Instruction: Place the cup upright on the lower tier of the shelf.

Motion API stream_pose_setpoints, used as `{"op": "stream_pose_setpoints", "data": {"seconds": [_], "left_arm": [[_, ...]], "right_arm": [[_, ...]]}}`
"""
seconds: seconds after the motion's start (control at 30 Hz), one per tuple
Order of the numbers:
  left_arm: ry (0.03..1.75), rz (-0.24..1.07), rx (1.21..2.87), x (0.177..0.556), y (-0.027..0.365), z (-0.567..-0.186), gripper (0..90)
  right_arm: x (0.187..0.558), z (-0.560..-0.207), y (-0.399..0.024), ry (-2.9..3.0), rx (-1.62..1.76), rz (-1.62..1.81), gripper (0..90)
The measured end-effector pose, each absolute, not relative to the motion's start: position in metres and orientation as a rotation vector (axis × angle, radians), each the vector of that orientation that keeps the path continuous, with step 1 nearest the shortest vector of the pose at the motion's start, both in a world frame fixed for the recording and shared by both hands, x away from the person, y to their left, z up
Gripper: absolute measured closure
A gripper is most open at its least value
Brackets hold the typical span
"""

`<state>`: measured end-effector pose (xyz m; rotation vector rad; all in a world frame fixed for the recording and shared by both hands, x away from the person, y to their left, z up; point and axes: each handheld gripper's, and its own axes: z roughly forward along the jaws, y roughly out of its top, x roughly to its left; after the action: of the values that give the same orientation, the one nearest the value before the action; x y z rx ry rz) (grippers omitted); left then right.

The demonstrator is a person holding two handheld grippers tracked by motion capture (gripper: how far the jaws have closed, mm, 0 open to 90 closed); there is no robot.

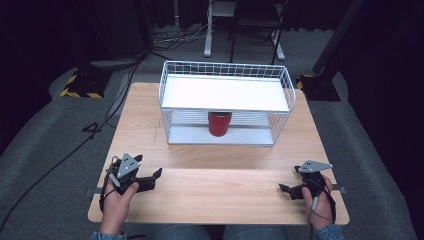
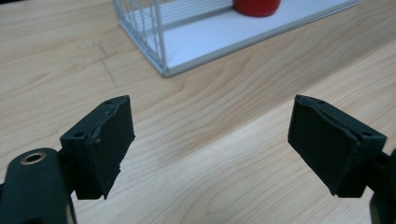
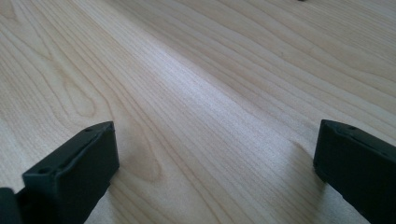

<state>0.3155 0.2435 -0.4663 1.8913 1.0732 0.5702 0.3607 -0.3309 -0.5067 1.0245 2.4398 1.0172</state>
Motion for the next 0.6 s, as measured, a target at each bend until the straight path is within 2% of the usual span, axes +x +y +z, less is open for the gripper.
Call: {"op": "stream_pose_setpoints", "data": {"seconds": [0.6], "left_arm": [[1.175, 0.491, 1.984, 0.323, 0.26, -0.5, 15.2]], "right_arm": [[0.361, -0.507, -0.331, 2.44, 1.024, 1.017, 0.3]]}}
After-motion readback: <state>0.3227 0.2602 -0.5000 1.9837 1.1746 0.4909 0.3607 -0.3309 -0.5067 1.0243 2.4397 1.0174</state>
